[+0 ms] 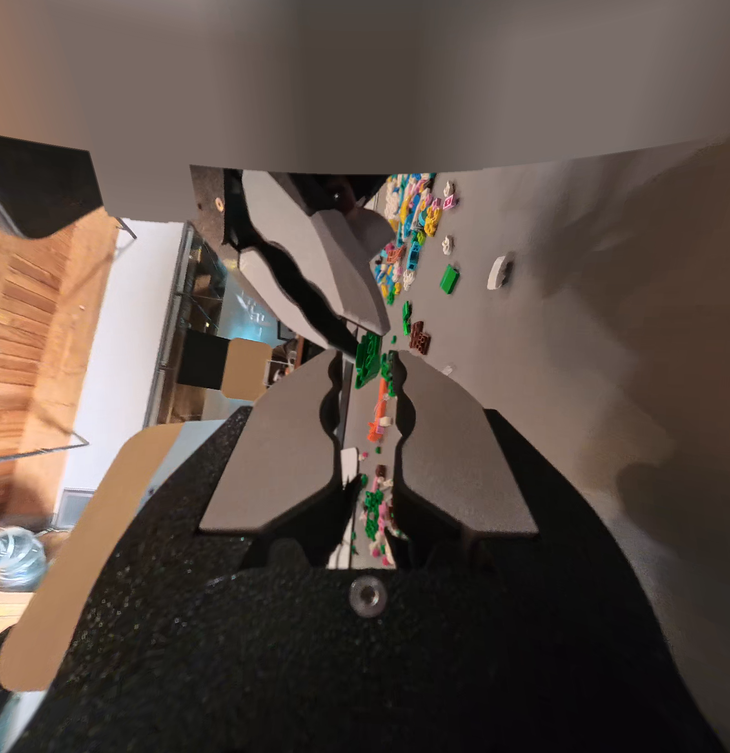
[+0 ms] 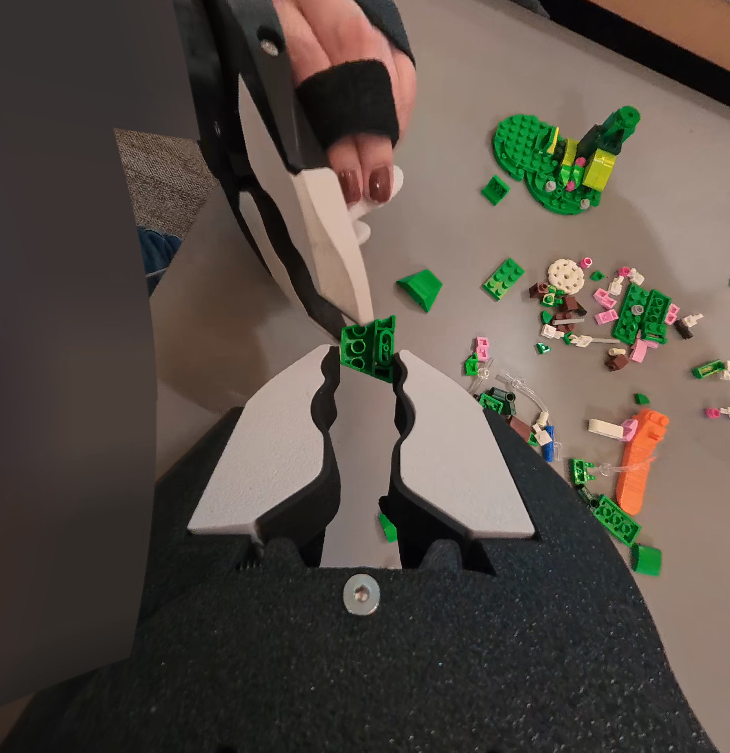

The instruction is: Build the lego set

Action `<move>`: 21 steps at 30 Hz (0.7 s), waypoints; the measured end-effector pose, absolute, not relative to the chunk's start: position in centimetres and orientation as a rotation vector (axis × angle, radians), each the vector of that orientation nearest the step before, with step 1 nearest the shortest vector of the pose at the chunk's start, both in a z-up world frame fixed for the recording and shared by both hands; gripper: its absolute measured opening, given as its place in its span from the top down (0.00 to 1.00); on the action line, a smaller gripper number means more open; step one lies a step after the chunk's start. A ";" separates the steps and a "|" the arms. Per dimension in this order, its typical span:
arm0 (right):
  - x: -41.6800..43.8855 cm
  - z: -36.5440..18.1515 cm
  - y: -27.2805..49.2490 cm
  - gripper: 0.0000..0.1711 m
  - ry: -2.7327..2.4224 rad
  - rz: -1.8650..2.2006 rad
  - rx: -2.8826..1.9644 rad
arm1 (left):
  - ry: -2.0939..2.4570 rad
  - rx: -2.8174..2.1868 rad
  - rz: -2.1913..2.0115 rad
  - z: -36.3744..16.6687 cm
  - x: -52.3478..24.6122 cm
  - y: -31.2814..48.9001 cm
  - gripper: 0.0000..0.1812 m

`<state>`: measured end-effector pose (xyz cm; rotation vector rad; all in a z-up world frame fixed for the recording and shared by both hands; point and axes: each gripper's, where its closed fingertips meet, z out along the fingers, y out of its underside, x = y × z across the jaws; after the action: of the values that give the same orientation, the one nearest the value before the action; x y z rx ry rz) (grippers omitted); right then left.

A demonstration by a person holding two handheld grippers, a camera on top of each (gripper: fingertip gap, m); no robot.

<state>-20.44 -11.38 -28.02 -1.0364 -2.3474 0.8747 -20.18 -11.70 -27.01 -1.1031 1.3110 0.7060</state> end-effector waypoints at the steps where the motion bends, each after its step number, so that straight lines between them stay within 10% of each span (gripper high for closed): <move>1: -20.5 -28.0 -11.5 0.86 -2.352 0.877 -1.034 | 1.322 -1.091 0.725 -27.1 -20.1 -11.6 0.88; 21: -19.3 -21.9 -13.2 0.73 -2.107 0.788 -0.427 | 1.136 -0.871 0.516 -19.0 -18.7 -14.0 0.97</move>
<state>-19.31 -13.16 -21.94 -0.4269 -2.1072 0.7876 -18.69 -13.99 -19.04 -0.8709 1.1355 0.5165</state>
